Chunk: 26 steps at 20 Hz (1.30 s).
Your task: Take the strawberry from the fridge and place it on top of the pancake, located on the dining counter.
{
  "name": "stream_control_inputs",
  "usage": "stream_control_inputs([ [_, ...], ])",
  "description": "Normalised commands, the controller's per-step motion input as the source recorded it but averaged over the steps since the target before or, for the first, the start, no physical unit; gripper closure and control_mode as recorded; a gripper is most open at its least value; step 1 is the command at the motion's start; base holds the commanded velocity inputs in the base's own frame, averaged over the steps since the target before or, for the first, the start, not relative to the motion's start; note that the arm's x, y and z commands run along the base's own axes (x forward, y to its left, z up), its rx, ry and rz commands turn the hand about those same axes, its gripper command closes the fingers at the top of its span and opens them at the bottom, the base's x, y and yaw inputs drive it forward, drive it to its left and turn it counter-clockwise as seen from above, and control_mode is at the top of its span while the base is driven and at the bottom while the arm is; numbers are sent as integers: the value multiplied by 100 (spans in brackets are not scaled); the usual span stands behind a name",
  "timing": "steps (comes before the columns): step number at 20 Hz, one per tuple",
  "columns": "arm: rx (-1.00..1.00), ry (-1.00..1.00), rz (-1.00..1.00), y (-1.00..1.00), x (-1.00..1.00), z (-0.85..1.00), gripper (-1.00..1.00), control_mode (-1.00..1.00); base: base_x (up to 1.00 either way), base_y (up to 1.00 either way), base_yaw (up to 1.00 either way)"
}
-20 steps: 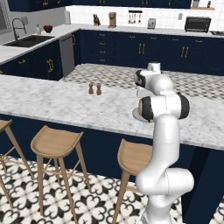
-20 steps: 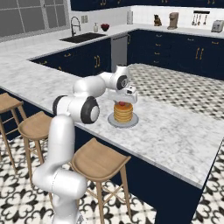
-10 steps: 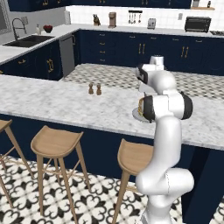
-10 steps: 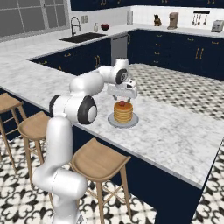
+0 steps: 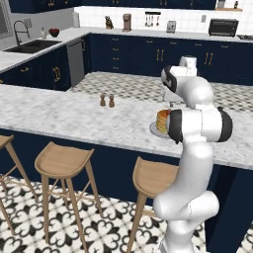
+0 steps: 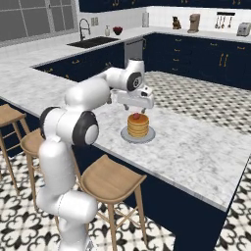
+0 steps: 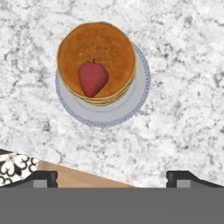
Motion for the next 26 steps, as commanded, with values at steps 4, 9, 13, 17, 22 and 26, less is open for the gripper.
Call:
stream_control_inputs([
  [4,0,-12,0,0,-100,16,-100,-100,0,0,0],
  [9,0,-15,0,0,-87,24,-100,-100,0,0,0],
  [13,0,-16,0,0,-72,33,-100,-100,0,0,0],
  [17,0,-11,0,0,-47,62,-100,-100,0,0,0],
  [22,0,-6,0,0,-33,44,-100,-100,0,0,0],
  [26,0,-2,0,0,-29,8,-100,-100,0,0,0],
])
